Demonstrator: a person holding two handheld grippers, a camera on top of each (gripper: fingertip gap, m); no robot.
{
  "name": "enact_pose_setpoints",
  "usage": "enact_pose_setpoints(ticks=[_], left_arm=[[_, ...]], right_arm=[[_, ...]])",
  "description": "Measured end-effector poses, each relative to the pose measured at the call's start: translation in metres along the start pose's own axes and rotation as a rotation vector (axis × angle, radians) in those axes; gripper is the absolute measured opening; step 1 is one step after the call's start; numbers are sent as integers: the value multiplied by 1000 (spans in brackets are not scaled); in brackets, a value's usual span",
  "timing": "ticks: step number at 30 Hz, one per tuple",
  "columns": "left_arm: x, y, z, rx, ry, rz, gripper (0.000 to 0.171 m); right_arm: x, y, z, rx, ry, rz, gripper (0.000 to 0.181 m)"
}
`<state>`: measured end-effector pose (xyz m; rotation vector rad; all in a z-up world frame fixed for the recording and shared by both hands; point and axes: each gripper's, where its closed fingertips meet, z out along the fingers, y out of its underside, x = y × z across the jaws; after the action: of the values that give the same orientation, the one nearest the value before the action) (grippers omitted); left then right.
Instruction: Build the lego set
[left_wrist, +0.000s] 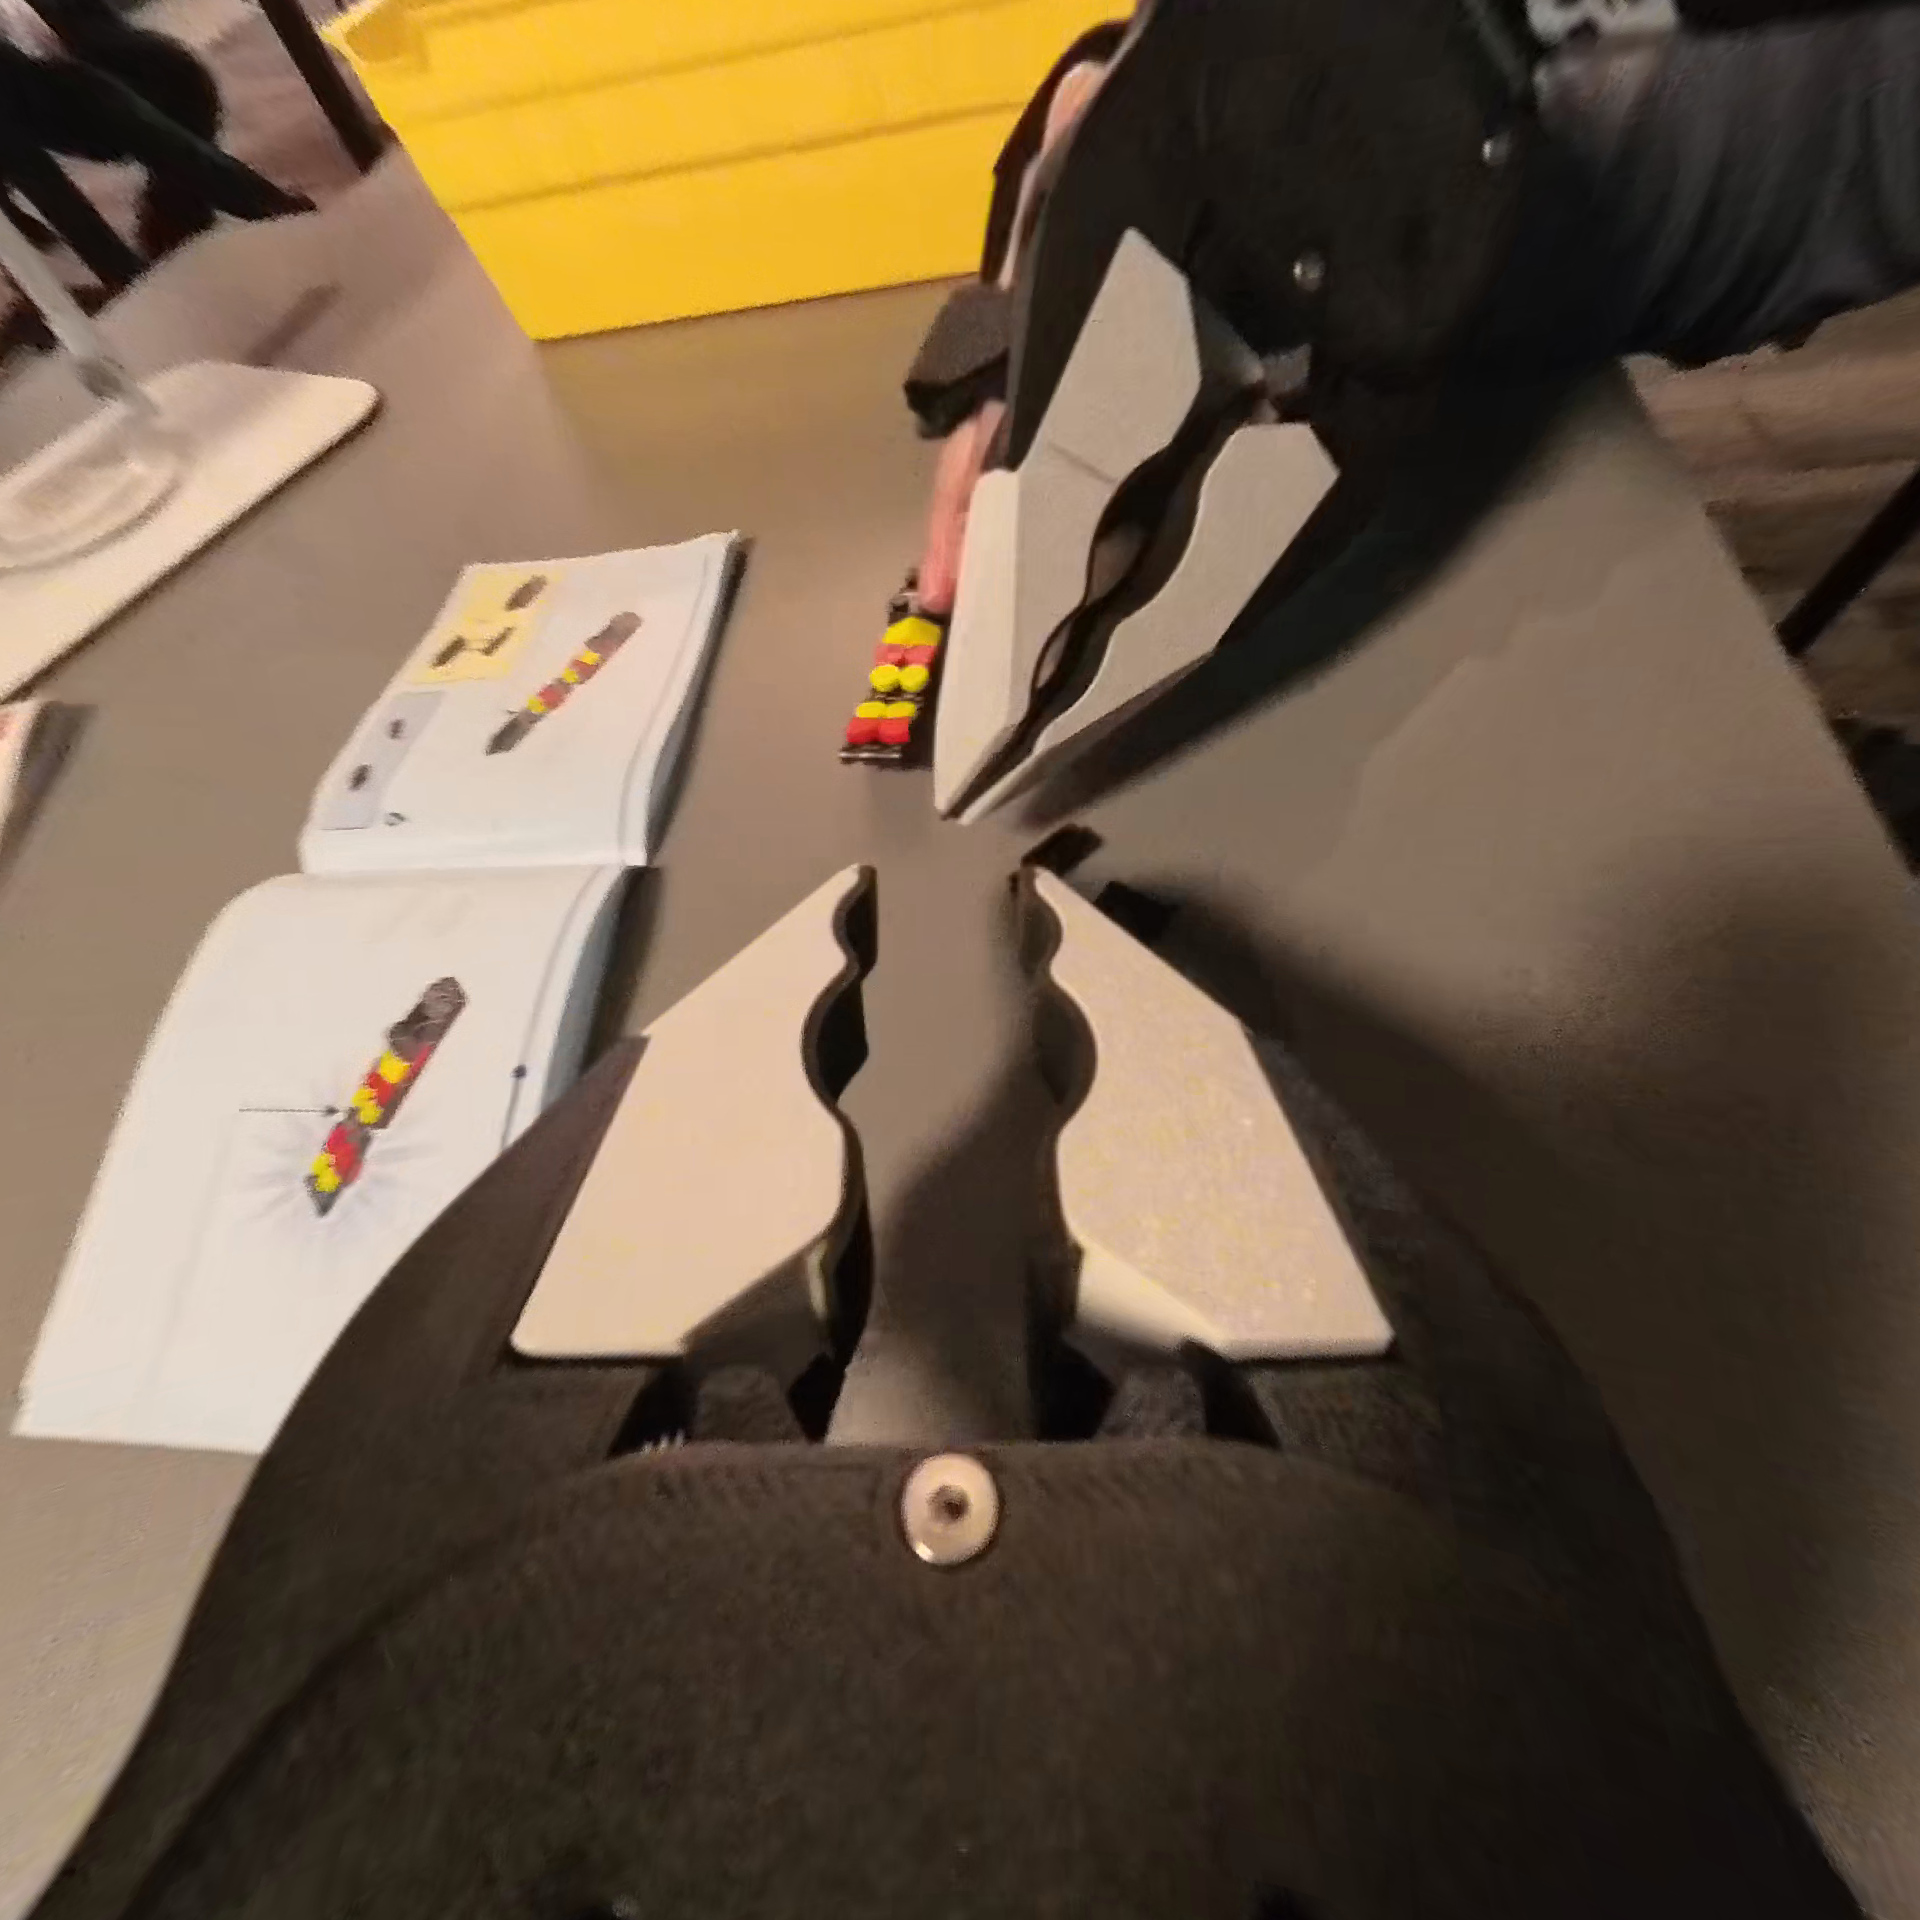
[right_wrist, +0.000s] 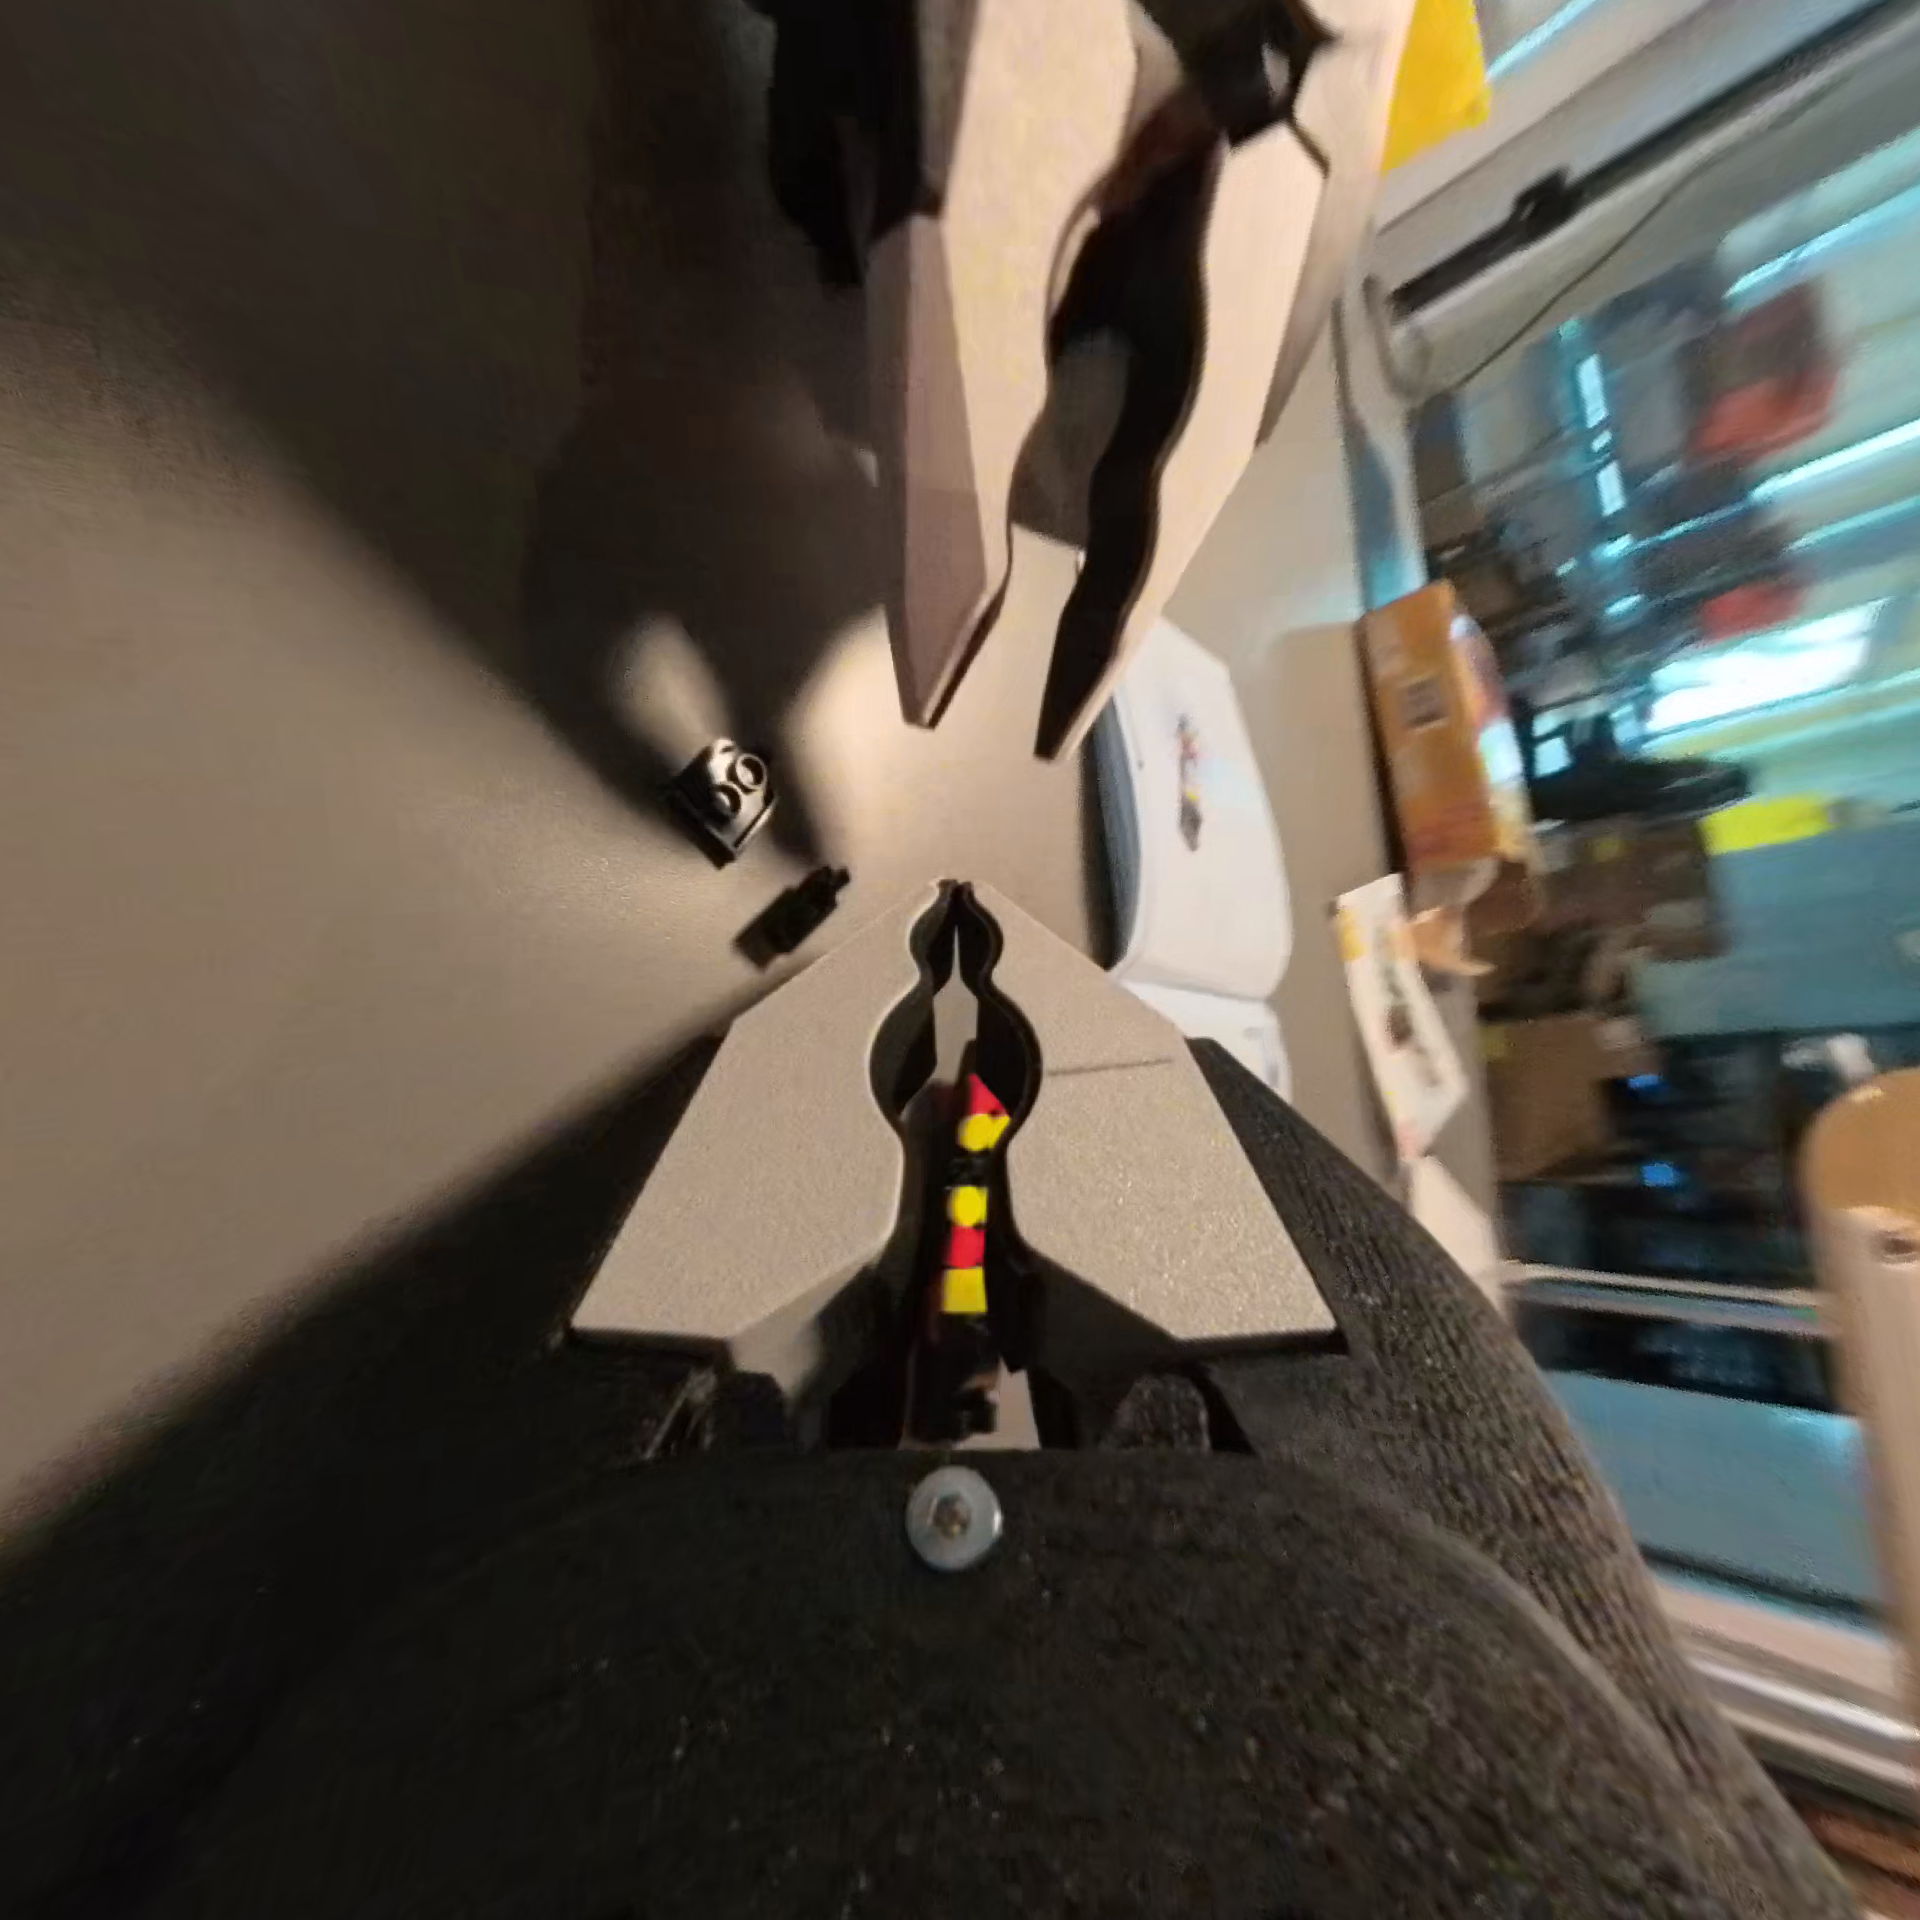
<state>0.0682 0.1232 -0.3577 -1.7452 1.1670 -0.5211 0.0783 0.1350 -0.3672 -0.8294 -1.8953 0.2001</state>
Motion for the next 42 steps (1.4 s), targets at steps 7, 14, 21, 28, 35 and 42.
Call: enact_pose_setpoints(ticks=[7,14,21,28,35,42], left_arm=[[2,7,6,-61,7,-16,27],[-27,-14,-11,123,-207,86,21],[-28,-17,-16,167,-239,143,19],[-22,-19,-17,185,-205,170,17],[-19,-20,-22,214,-164,153,13],[-21,-21,-25,222,-203,176,10]], right_arm=[[-12,4,0,37,-155,210,0],[-27,6,-12,93,-476,651,20],[-35,1,-8,45,-441,623,9],[-29,0,-7,46,-380,668,6],[-17,-4,-6,69,-313,743,6],[7,-9,-8,156,-157,741,6]])
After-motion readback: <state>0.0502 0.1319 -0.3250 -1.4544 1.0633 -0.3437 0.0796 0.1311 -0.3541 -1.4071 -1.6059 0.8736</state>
